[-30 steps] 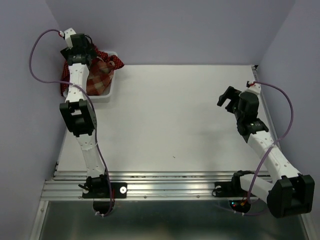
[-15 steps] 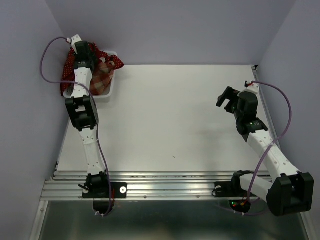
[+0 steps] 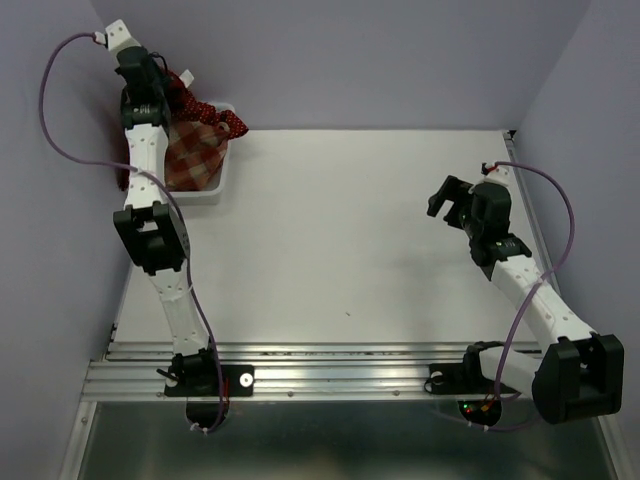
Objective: Fold and stack the skirts
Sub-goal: Grab the skirt from the pile, then move the skirt to the center of the board
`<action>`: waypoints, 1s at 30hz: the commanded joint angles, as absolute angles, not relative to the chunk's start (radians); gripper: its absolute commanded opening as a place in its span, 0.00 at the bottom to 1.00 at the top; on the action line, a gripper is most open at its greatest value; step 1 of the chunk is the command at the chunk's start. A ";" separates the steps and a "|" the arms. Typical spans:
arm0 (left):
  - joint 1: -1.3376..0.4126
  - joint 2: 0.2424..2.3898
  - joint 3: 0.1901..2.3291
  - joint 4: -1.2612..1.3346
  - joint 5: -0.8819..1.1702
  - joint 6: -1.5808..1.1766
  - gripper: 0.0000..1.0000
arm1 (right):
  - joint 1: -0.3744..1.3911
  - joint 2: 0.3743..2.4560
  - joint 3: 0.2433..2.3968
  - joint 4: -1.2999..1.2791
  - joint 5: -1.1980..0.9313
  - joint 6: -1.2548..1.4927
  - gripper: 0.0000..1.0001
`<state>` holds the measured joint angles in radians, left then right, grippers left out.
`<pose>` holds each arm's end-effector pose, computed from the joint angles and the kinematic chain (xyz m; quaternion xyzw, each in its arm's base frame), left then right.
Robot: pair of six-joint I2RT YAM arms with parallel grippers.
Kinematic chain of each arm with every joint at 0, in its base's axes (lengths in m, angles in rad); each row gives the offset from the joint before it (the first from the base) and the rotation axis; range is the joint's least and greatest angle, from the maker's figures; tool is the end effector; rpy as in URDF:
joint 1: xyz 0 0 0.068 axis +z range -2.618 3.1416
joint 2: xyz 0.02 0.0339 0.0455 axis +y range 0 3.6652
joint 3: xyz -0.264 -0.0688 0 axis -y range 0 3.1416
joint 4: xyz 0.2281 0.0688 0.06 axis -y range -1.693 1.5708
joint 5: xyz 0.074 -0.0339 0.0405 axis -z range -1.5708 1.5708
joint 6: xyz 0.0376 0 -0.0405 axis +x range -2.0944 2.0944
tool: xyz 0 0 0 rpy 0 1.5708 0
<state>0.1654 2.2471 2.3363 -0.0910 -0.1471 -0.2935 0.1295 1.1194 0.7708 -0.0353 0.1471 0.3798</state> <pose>0.5103 0.0908 0.3993 -0.2111 0.6755 0.0068 0.7064 0.2415 0.0259 0.2879 0.1440 0.8152 0.0815 0.5551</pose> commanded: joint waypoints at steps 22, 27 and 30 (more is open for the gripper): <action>0.134 1.694 2.392 0.429 0.408 -0.537 0.00 | 0.124 1.086 0.801 0.005 0.060 0.411 1.00; -0.077 1.583 2.259 0.459 0.515 -0.557 0.00 | 0.124 1.014 0.788 -0.027 0.074 0.449 1.00; -0.193 1.504 2.151 0.459 0.494 -0.506 0.00 | 0.124 0.976 0.781 -0.078 0.103 0.478 1.00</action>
<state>-0.0666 1.6173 2.2337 0.3477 0.4091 -0.5213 0.1295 1.0424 0.7708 -0.0460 0.0708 0.4301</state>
